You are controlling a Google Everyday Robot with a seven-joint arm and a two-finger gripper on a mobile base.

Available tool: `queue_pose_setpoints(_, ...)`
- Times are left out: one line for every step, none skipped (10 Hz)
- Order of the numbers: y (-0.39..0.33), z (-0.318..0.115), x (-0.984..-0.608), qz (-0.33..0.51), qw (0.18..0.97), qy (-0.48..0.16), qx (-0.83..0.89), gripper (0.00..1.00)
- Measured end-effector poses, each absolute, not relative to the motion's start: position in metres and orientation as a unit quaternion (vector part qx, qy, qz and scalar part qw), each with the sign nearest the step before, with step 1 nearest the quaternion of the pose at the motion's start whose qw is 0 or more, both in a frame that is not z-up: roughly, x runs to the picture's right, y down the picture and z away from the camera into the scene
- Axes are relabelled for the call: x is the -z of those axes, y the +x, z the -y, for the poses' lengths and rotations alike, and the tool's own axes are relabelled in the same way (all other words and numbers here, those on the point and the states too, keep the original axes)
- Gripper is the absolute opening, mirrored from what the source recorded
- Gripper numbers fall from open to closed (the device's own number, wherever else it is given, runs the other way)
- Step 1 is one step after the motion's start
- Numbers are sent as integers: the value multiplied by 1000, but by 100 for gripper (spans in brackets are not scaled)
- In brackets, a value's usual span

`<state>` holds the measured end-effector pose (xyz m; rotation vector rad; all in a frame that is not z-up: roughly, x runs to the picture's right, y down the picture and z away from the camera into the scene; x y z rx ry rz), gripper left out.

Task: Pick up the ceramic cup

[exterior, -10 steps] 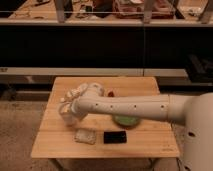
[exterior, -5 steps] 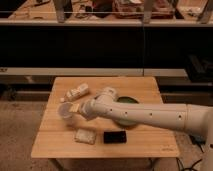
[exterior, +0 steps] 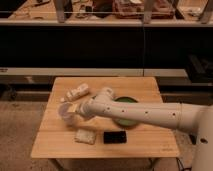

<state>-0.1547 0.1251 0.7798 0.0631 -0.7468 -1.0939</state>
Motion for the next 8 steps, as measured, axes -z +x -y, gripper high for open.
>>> queue_pose_setpoints(-154, -120, -785, 344, 788, 29, 509, 65)
queue_pose_setpoints(-154, -117, -789, 343, 788, 28, 511, 65)
queue_pose_setpoints(-154, -115, -793, 343, 786, 27, 513, 63)
queue_pose_setpoints(-158, -117, -796, 349, 783, 24, 515, 55)
queue_pose_setpoints(-163, -120, -798, 356, 779, 21, 515, 47)
queue_pose_setpoints(-169, -124, -800, 365, 775, 20, 516, 37)
queue_pose_setpoints(-177, -126, -800, 377, 769, 20, 516, 25)
queue_pose_setpoints(-183, -127, -800, 384, 764, 21, 517, 17)
